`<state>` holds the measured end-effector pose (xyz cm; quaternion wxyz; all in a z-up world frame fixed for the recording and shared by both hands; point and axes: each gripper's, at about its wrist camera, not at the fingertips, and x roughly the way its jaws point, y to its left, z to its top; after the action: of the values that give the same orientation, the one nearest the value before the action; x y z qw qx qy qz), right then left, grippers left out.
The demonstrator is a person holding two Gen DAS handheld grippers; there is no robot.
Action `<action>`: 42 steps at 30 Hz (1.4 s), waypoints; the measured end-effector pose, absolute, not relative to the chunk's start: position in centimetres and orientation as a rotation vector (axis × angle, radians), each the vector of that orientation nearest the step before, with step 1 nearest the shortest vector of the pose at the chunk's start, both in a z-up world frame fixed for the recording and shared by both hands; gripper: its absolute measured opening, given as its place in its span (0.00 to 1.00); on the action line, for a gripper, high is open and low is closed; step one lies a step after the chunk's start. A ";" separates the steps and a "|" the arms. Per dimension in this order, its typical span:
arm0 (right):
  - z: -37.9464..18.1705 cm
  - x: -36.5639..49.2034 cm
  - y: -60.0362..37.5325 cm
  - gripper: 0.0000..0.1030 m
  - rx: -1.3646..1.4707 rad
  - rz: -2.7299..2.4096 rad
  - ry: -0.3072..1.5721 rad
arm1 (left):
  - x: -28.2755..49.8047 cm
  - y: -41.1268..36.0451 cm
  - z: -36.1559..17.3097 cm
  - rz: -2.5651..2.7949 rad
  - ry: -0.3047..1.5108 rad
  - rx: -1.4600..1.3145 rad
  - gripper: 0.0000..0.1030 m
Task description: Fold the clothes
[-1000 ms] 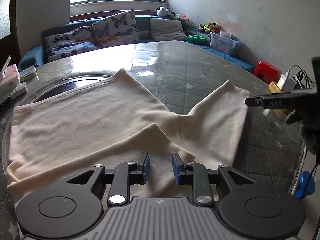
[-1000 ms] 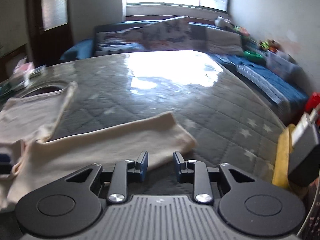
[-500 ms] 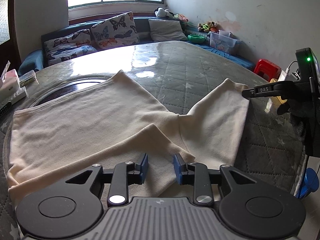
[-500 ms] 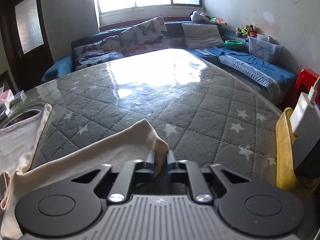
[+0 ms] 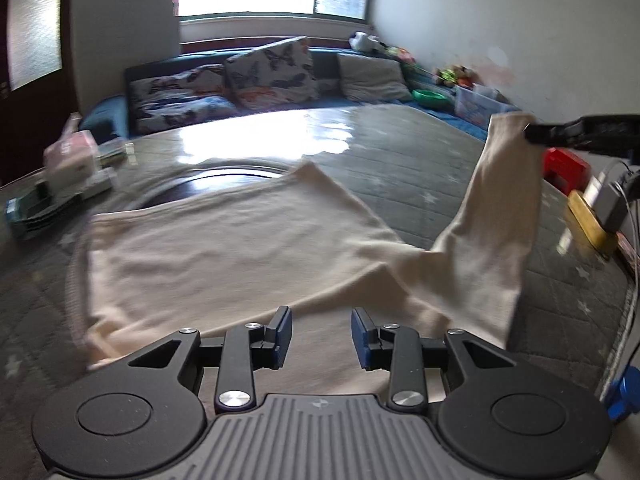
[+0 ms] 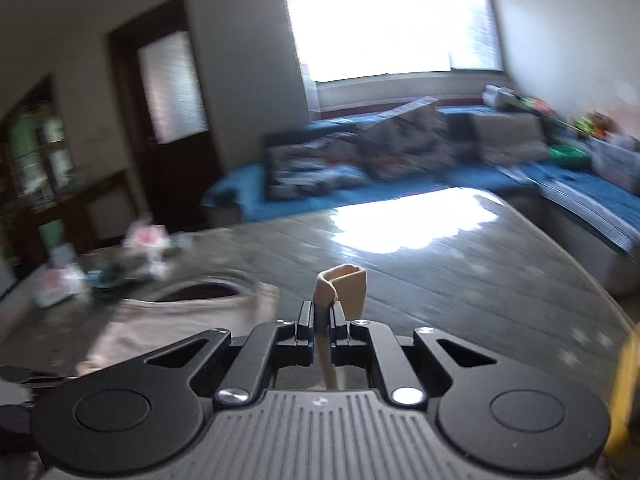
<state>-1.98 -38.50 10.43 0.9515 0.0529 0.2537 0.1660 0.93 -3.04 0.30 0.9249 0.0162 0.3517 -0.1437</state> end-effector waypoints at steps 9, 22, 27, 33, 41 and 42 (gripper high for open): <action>13.4 -3.4 -28.5 0.06 0.016 0.650 0.480 | -2.0 4.1 1.9 -0.127 0.665 -0.038 0.45; 8.6 -5.9 -16.9 0.08 -0.166 0.958 0.618 | -5.0 9.9 1.0 0.031 0.679 -0.124 0.46; 7.4 -6.9 -16.2 0.14 -0.202 1.015 0.650 | -5.1 10.3 0.8 0.034 0.679 -0.132 0.46; 7.6 -7.2 -20.0 0.14 -0.266 0.954 0.656 | -4.8 8.5 1.0 -0.039 0.675 -0.100 0.44; 4.9 -5.9 -26.1 0.14 -0.278 0.759 0.772 | -3.9 4.5 -0.5 -0.135 0.711 0.020 0.44; 4.5 -5.8 -26.8 0.14 -0.271 0.741 0.785 | -3.8 4.3 -0.7 -0.140 0.717 0.029 0.44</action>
<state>-5.84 -26.80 4.51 0.8491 -0.1288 0.3726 0.3517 -3.78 4.26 -0.73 0.9339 0.0140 0.3505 -0.0686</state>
